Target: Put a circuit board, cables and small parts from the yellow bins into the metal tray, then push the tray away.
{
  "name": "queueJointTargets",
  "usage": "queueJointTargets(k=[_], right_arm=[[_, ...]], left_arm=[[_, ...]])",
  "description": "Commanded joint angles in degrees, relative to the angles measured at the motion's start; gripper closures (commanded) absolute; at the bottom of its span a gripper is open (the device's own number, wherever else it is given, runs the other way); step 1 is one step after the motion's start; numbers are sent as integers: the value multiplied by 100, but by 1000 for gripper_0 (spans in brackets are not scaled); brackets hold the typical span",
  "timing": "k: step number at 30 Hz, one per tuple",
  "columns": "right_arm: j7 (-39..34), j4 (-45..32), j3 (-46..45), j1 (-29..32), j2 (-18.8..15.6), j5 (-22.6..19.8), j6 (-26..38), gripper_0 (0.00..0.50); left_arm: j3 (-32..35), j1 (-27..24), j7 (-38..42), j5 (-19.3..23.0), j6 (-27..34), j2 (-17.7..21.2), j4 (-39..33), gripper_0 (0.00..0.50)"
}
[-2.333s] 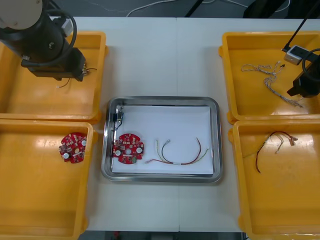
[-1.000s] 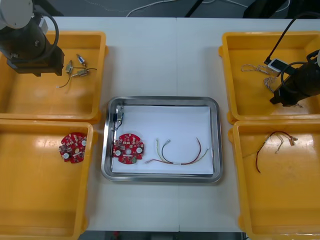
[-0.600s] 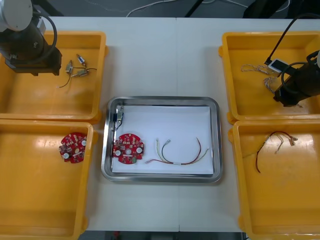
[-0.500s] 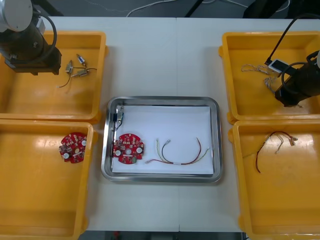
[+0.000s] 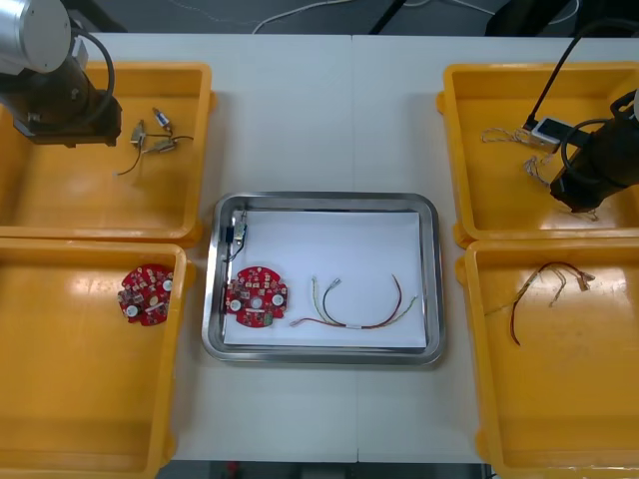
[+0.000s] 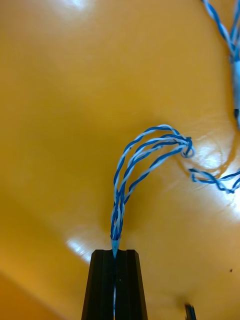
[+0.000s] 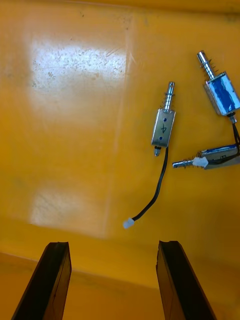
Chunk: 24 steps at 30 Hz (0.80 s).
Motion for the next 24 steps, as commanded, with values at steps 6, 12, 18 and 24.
queueJointTargets(k=[6, 12, 18, 24], right_arm=[[149, -1268, -1028, -203, -308, 45, 1339, 500], [70, -1857, -1371, -203, -335, 1, 2016, 500], [-9, -2463, -1661, -203, -335, -43, 2631, 500], [-132, -3272, -1696, -203, -273, -96, 2979, 500]], left_arm=[[-199, -552, -473, -314, -722, -306, 552, 0], [-199, -570, -499, -376, -977, -341, 737, 0], [-199, -666, -596, -349, -1592, -411, 1255, 0], [-199, -763, -649, -428, -1961, -508, 1607, 0]])
